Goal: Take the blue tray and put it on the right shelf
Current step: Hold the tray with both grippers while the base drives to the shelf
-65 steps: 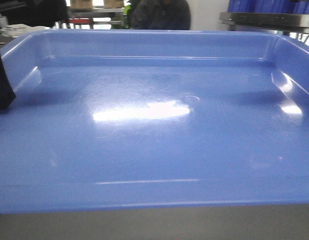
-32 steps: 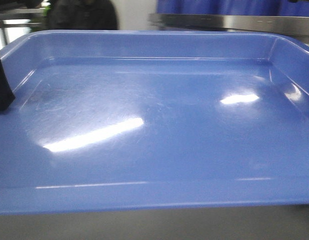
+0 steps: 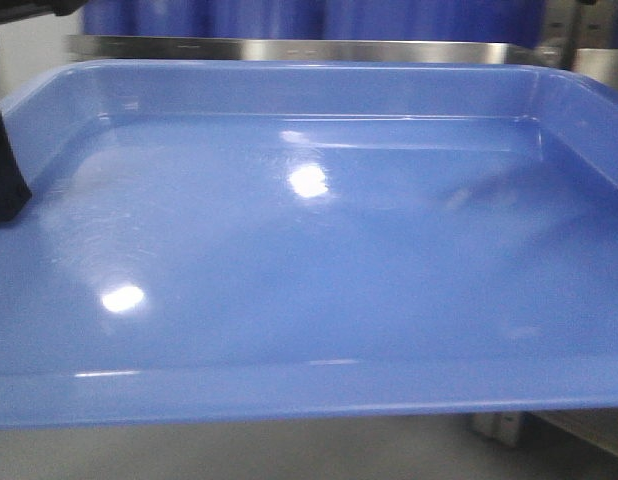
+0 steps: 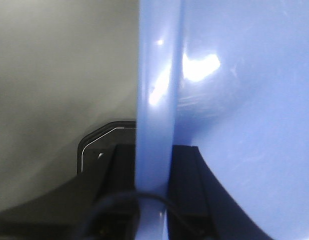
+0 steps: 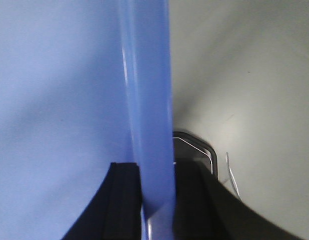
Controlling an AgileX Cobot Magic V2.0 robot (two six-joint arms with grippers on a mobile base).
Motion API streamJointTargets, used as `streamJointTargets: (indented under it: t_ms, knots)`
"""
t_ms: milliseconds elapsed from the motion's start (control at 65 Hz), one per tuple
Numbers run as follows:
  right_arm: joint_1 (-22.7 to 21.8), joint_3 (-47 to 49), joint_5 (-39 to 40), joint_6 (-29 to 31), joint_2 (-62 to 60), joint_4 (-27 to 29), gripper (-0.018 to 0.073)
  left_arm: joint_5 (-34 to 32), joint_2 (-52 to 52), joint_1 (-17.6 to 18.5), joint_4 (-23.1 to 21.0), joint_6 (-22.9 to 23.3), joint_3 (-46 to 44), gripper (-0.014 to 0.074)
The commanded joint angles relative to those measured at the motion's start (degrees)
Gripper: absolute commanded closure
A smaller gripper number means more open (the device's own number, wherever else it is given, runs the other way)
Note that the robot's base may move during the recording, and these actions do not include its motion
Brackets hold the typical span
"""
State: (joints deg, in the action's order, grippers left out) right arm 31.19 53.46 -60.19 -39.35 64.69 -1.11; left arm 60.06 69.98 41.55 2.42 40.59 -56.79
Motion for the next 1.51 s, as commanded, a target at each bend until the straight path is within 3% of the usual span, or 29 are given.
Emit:
streamJointTargets:
  t_ms: [0,1492]
  knots:
    - [-0.24,1.55,1.04,-0.63,-1.34,-2.11,0.0366,0.15,-1.32,0.27,1.34,1.03,-1.41,0.0593]
    - [-0.24,1.55,1.02,-0.63,-1.34,-2.11,0.0366,0.15,-1.32,0.27,1.34,1.03,-1.41,0.0593]
